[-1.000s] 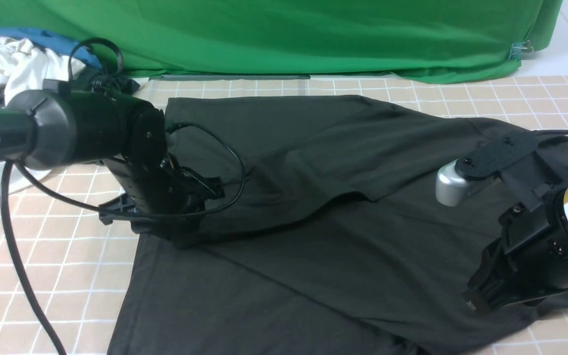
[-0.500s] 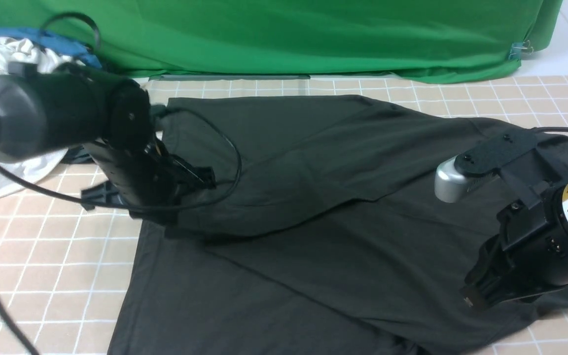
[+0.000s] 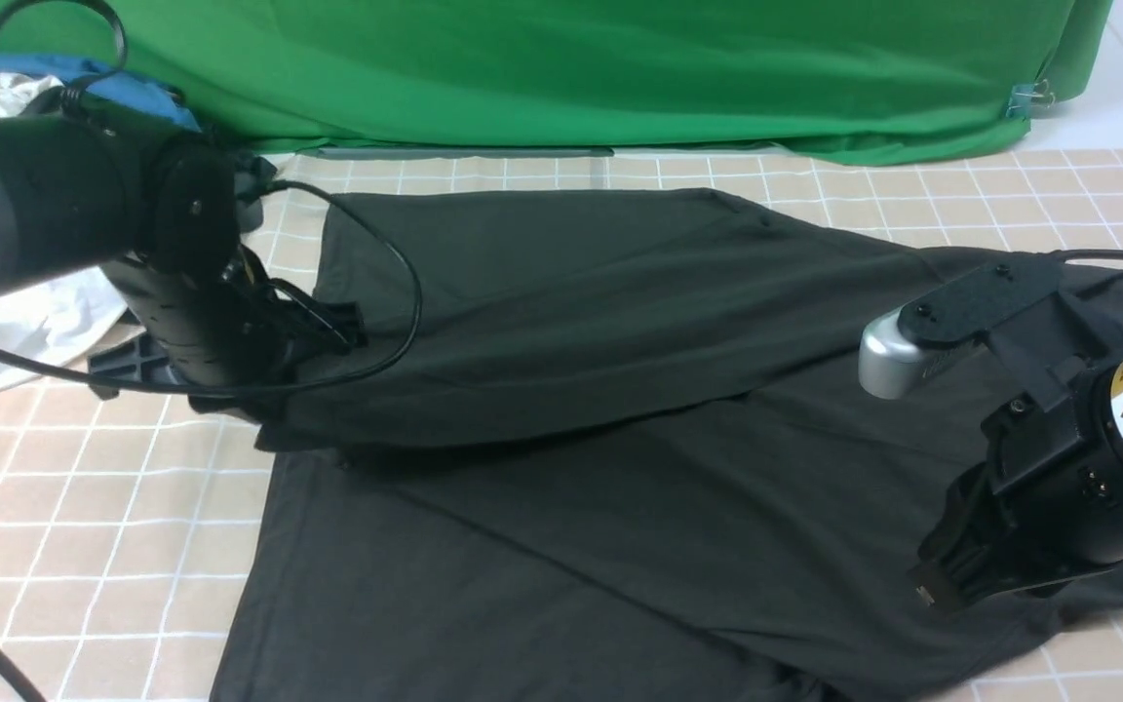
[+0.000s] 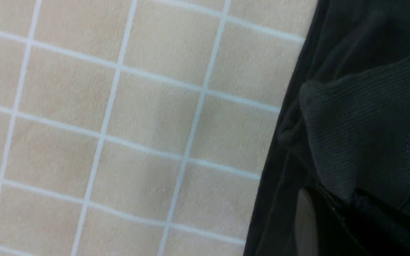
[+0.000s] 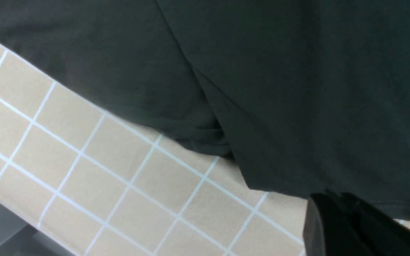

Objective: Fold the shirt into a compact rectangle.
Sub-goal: 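Grasp the near edge of the shirt at its hem and shoulder corners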

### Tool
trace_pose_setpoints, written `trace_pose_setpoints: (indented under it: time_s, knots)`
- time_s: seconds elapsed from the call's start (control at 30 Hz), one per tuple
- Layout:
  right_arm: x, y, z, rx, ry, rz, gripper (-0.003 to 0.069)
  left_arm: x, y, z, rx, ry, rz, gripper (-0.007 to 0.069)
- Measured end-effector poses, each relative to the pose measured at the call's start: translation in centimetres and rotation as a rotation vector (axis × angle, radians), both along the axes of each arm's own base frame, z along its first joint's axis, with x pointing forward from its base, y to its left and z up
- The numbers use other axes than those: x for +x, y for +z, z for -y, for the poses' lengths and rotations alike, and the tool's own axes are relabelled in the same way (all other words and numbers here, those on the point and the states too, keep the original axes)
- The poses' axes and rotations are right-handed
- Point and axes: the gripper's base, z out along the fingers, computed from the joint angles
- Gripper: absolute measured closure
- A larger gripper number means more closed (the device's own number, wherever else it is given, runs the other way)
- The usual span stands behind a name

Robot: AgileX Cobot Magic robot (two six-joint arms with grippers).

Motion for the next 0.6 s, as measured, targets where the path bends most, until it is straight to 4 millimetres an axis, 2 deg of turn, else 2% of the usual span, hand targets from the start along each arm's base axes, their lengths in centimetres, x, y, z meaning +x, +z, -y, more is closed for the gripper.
trace_pose_setpoints:
  time_s: [0.03, 0.17, 0.23, 0.33, 0.43, 0.47, 0.5, 0.53, 0.6]
  knots:
    - [0.0, 0.0, 0.0, 0.0, 0.0, 0.0, 0.0587, 0.0, 0.0, 0.0, 0.002, -0.002, -0.004, 0.054]
    - [0.0, 0.0, 0.0, 0.001, 0.0, 0.001, 0.058, -0.6, 0.1, -0.2, 0.03, -0.025, -0.061, 0.041]
    - [0.0, 0.0, 0.0, -0.004, 0.001, 0.004, 0.0575, -1.6, 0.6, -0.6, 0.053, -0.021, -0.13, 0.0357]
    - [0.1, 0.0, 0.1, -0.008, 0.002, 0.007, 0.0568, -3.4, 1.2, -0.7, 0.032, -0.007, -0.185, 0.0364]
    - [0.1, 0.0, 0.1, -0.012, 0.003, 0.008, 0.0566, -6.5, 1.7, -0.3, -0.081, 0.004, -0.195, 0.0422]
    - [0.1, 0.0, 0.1, -0.014, 0.004, 0.009, 0.0563, -8.4, 1.2, -0.2, -0.14, 0.015, -0.208, 0.046]
    - [0.1, 0.0, 0.1, -0.014, 0.004, 0.009, 0.0562, -8.5, 1.4, -0.2, -0.142, 0.014, -0.197, 0.0466]
    - [0.1, 0.0, 0.1, -0.014, 0.004, 0.009, 0.0559, -10.3, 0.8, -0.1, -0.195, 0.023, -0.203, 0.0501]
    - [0.1, 0.0, 0.1, -0.011, 0.003, 0.014, 0.0557, -11.9, -0.3, -0.2, -0.215, 0.017, -0.222, 0.0519]
